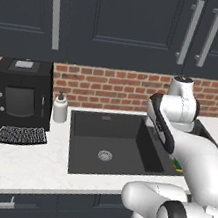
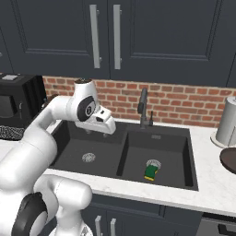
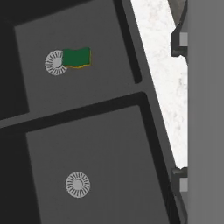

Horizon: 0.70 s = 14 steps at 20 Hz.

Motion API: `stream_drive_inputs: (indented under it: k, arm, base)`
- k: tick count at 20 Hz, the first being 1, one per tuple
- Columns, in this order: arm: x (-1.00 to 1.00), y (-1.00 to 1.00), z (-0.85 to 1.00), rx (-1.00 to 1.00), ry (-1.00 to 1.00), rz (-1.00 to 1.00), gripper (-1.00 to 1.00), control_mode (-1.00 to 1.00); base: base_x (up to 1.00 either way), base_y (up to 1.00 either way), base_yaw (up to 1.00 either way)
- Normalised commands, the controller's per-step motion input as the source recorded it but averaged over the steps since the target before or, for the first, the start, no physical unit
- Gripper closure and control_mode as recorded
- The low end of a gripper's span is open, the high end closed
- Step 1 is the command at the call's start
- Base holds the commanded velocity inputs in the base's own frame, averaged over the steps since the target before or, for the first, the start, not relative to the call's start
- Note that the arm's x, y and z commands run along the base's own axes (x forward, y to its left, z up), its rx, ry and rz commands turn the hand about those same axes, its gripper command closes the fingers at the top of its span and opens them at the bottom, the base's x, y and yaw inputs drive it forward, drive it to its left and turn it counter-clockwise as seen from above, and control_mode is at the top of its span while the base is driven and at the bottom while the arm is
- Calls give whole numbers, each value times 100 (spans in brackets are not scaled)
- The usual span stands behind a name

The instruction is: Pick the pan and sponge and place them into the sink. Then turn on the water.

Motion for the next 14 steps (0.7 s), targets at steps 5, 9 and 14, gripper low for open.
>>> stream_drive_inputs:
  k: [5, 9, 14]
  arm:
    - [-18, 33, 29, 1, 1, 0, -100, -100]
    - [-27, 29, 20, 1, 0, 0, -100, -100]
    - [-30, 20, 4, 1, 0, 1, -100, -100]
  base:
    - [0, 0, 0]
    - [0, 0, 0]
    - [0, 0, 0]
